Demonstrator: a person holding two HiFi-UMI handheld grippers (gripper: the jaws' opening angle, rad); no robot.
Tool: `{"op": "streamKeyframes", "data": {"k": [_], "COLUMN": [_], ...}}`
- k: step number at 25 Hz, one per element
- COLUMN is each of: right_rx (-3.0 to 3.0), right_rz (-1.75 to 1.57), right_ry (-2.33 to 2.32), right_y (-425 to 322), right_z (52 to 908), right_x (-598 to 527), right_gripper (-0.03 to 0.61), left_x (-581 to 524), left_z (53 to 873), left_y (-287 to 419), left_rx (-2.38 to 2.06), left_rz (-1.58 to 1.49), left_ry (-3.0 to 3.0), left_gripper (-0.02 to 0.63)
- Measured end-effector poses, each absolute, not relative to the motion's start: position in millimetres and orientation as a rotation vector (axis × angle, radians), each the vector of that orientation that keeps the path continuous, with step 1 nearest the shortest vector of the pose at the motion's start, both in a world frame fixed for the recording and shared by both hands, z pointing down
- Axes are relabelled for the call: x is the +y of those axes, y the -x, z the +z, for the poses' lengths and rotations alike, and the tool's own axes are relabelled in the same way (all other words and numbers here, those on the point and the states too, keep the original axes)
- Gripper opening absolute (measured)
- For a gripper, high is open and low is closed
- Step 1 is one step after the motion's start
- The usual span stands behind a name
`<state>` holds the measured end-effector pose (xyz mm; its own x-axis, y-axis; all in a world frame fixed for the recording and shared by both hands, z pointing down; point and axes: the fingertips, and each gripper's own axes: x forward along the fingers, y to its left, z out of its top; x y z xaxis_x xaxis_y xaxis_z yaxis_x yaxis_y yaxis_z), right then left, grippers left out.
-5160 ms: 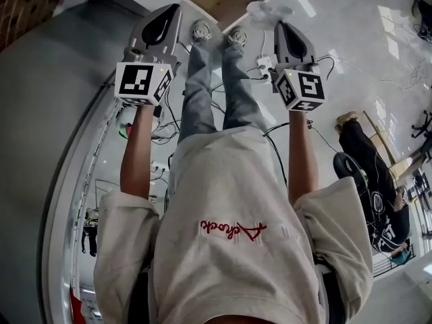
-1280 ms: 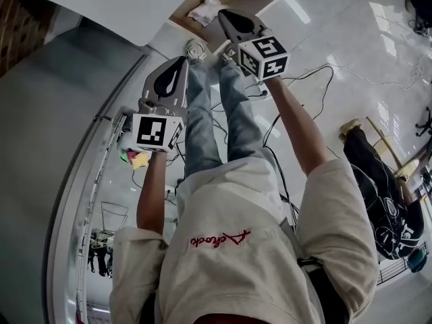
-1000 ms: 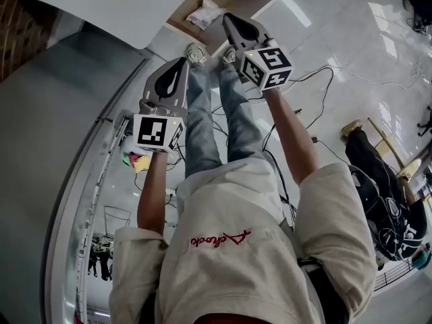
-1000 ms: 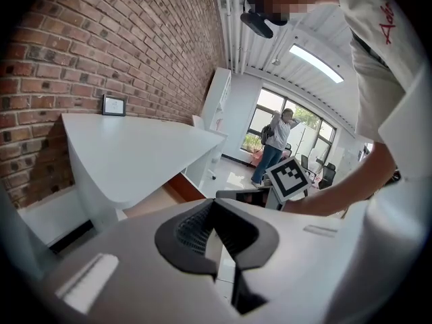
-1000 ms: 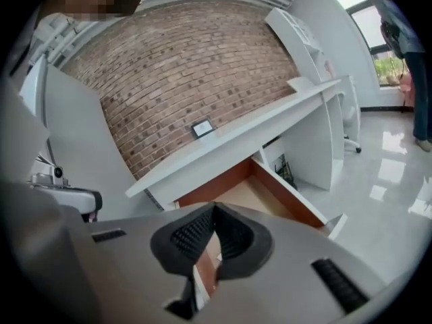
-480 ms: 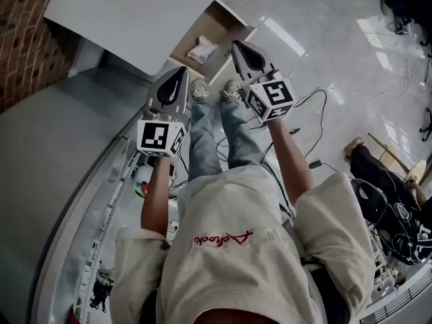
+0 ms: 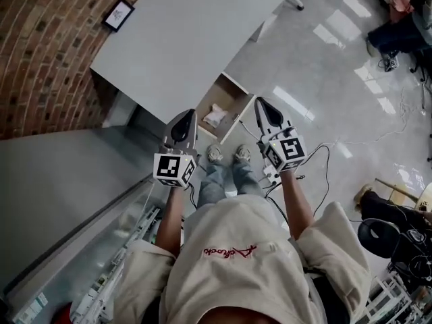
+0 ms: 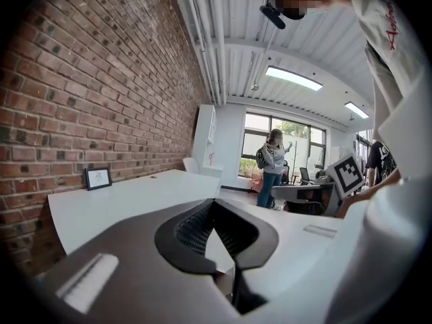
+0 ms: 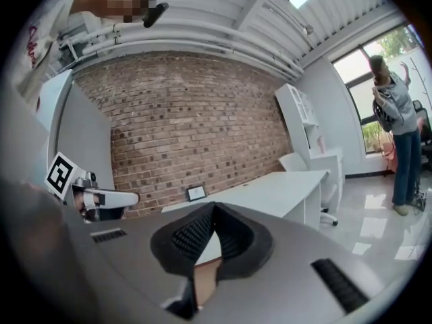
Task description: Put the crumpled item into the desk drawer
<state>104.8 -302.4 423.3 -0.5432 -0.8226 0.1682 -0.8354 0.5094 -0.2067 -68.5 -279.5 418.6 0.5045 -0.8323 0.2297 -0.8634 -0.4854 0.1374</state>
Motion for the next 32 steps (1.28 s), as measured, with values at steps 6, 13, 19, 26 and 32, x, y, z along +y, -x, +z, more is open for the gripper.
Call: {"op": "streamKeyframes", "data": {"k": [6,13,19,26,32], "right_rx": [-2.720,-2.718,-2.683,-2.641,-2.630], "right_rz": [0.330,0.246,0.168,0.106,0.110], "right_ry": [-1.536,-1.586,-1.619,-1.676,-1.696], "right_y": [-130,-135,-139,-153,-160], "right_z": [373,338,325,313,313], "right_x": [-304,-312,-318,-328,-331], "right_gripper": [0.011,0.011,0.011,0.011,0.011], "left_x": [-287,-305,-314,-328,-331], "left_z": [373,344,331,320,316], "left_y": [70,90,103,107,101], "left_rx": [-1.504,-1.572,-1.596,-1.622,-1.621], "left_rz": [0.181,0.137,0.104,0.064,0.053], "left_ry": [-2.547,-2.574,-2.590,-2.601,-2.613], "left_gripper": [0.008,0.008,0.008,0.008,0.008]}}
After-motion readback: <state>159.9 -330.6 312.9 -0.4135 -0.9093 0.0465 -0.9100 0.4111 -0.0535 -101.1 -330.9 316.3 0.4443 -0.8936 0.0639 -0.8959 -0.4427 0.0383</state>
